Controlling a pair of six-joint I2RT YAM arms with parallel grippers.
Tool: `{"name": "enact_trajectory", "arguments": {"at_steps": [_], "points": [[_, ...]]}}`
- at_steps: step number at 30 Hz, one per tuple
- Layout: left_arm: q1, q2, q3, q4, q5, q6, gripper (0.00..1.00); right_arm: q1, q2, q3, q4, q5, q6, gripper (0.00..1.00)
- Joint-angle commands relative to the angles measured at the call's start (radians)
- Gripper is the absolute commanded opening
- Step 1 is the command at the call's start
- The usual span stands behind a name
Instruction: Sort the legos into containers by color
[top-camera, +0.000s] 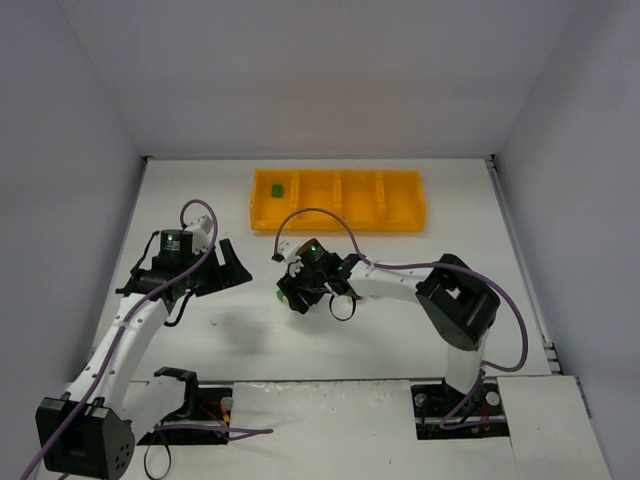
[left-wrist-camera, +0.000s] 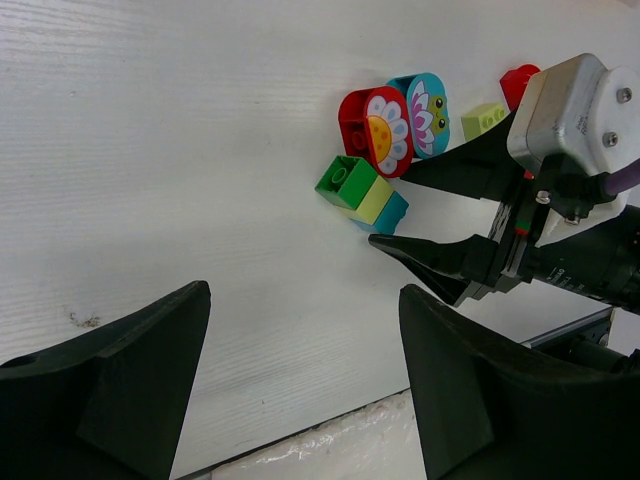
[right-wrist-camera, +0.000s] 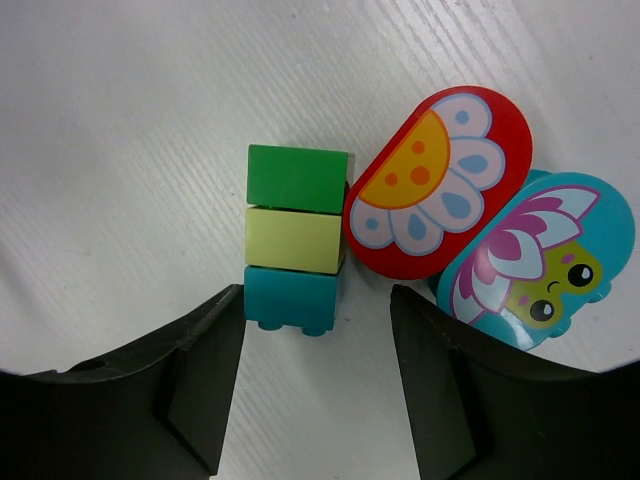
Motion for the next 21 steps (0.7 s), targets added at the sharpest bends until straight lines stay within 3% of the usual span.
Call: {"name": "enact_trajectory", "arguments": {"at_steps": [1,21], "points": [[0.006,0.002,0.02,0.048,0.016,0.001,0.7,0.009,-0.025,0.022,0.068,0.021,0.025,0.54],[0.006,0.015,0.02,0.046,0.018,0.0,0.7,0.038,0.033,0.052,0.111,0.039,0.019,0.46]]}}
